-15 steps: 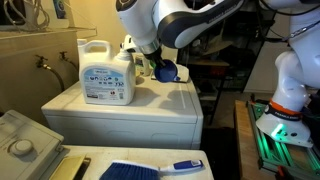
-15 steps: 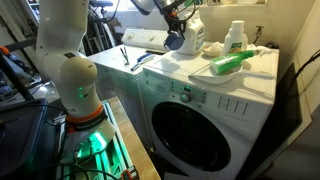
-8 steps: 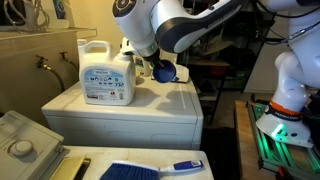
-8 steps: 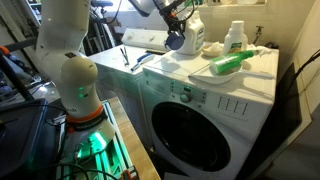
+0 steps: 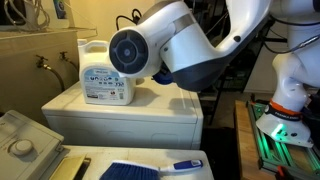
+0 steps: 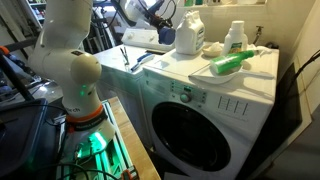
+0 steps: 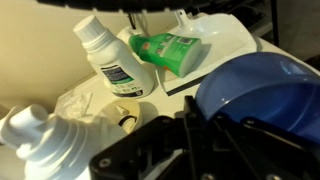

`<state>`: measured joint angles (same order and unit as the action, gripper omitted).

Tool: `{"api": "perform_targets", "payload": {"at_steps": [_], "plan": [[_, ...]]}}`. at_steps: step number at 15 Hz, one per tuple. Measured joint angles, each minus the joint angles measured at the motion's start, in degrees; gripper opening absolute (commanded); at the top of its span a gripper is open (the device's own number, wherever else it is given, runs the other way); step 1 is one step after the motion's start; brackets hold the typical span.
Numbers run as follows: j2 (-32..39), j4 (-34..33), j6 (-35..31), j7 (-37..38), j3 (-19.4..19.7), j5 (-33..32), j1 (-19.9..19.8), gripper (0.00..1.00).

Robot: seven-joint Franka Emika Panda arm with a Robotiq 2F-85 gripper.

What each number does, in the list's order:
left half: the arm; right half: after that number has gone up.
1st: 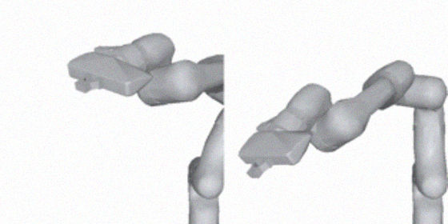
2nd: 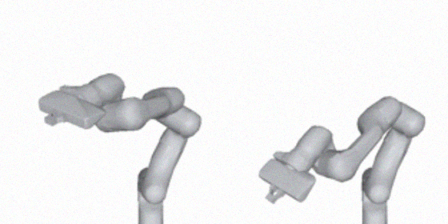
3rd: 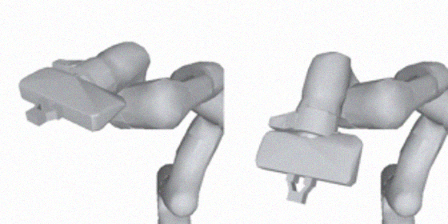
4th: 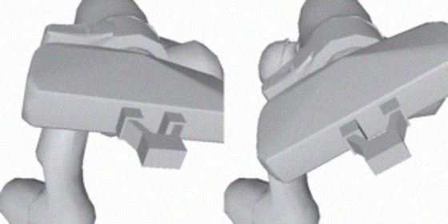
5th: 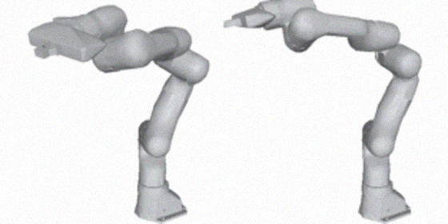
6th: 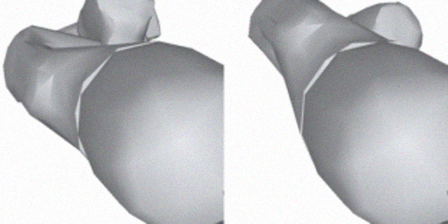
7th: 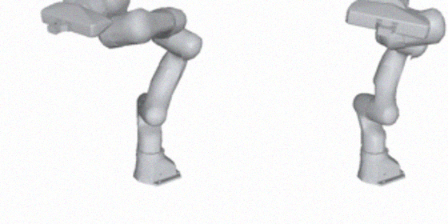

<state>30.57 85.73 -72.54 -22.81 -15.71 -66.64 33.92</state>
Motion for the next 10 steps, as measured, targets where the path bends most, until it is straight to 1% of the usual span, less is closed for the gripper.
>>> {"api": "perform_targets", "payload": {"at_steps": [2,5,7,10], "plan": [[1.3,0.9,0.1,0.0,-0.1,-5.4,1.8,0.02],[2.5,2.9,0.0,0.4,-0.1,-12.2,2.9,0.02],[3.3,3.8,-0.1,1.5,-0.1,-14.1,3.0,0.02],[4.2,5.1,-0.1,3.3,0.0,-15.2,2.9,0.02]]}}
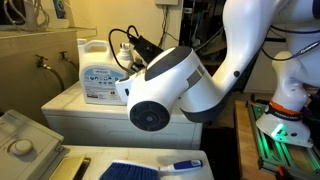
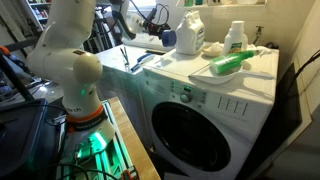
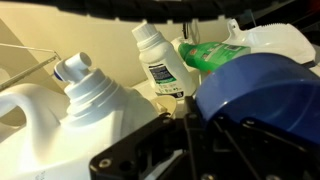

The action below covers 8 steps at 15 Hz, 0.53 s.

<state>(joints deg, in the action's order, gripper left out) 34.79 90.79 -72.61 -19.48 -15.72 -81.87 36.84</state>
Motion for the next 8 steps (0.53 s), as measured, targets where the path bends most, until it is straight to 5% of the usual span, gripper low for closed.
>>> {"api": "perform_targets", "payload": {"at_steps": [8], "plan": [[1.0,0.8,-1.9,2.8,-0.5,-0.3,-0.7,0.02]]}}
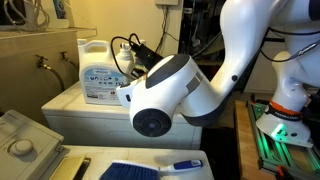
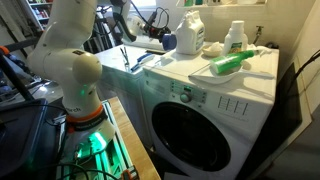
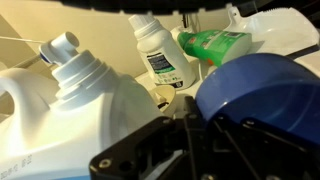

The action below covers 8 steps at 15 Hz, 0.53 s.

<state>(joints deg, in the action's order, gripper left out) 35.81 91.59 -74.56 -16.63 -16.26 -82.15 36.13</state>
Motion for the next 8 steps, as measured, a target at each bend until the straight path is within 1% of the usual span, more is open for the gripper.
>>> {"api": "perform_targets", "payload": {"at_steps": [4,8], "plan": [[2.3,0.1,2.2,0.8,0.6,-4.3,1.0,0.02],[5.9,0.2,4.3,5.2,0.9,-8.1,2.5,0.02]]}}
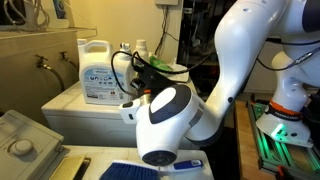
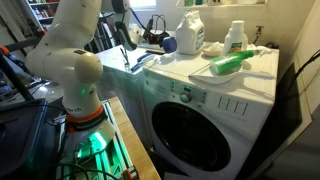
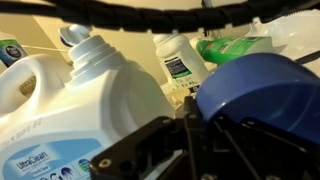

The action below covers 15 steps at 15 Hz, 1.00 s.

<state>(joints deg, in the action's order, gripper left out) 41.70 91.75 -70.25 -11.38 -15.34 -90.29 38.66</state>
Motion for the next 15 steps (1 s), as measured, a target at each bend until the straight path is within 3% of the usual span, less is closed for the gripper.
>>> {"api": "perform_targets", "payload": {"at_steps": [6,15], "plan": [[4.5,-0.1,3.0,7.4,1.0,-4.9,2.6,0.02],[7.5,-0.1,4.5,10.7,1.9,-7.3,3.2,0.73]]}}
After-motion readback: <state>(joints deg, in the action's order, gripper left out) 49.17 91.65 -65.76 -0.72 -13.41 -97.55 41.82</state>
